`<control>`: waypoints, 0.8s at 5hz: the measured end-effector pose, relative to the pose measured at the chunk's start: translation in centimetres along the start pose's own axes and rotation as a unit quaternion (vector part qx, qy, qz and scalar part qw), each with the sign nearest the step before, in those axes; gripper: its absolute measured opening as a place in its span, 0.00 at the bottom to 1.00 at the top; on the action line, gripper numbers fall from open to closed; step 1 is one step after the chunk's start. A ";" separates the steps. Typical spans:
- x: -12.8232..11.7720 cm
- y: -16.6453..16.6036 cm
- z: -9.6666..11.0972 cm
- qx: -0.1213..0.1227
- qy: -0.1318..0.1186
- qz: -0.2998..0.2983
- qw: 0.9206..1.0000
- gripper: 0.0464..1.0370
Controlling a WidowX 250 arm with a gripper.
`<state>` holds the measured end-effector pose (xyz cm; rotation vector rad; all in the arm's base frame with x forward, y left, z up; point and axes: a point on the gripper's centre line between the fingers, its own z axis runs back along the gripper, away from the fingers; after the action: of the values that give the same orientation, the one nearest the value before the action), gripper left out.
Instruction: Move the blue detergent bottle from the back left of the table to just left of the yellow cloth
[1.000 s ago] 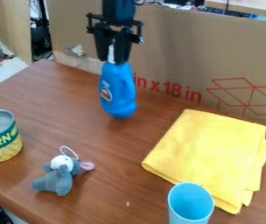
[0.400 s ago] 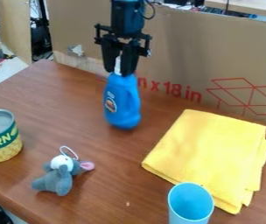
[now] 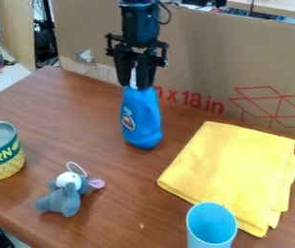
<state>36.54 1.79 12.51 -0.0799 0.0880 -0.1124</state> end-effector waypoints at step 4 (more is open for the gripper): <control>-2.3 0.9 6.7 0.033 -0.078 0.026 0.996 0.97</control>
<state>35.02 3.45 19.31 -0.0212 -0.0696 -0.0560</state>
